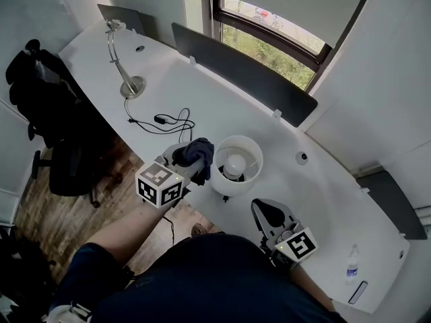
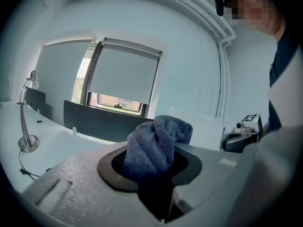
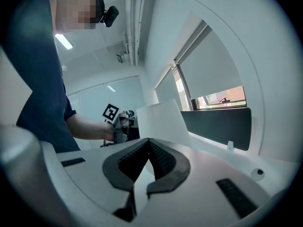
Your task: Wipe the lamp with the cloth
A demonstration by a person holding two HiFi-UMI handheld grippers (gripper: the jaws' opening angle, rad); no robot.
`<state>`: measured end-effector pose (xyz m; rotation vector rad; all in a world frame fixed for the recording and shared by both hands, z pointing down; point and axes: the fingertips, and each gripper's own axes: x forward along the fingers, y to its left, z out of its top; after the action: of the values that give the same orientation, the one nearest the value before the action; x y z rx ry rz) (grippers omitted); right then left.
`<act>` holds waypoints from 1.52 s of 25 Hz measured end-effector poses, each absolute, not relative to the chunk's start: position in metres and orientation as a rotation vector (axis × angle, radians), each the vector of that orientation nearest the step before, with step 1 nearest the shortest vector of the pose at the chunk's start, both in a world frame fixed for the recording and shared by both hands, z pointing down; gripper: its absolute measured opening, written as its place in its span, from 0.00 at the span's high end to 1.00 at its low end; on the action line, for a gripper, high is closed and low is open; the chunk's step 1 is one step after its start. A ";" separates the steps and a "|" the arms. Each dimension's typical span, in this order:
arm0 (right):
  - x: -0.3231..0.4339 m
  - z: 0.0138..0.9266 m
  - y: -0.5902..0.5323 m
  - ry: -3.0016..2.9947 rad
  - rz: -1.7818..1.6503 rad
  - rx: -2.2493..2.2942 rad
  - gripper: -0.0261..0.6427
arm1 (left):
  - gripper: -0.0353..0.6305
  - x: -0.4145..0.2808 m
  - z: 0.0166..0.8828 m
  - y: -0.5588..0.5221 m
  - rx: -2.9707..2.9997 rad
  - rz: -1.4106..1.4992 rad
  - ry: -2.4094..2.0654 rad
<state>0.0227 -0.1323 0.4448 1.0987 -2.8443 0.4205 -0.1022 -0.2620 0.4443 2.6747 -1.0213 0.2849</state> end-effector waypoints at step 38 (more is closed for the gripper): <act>-0.005 0.427 -0.120 -2.925 0.330 0.977 0.94 | 0.75 -0.111 0.435 -0.163 2.541 0.166 -0.979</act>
<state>-0.0049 -0.1195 0.4271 0.9770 -2.9247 0.3302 -0.1109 -0.1631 0.4352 2.5408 -0.9786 0.1658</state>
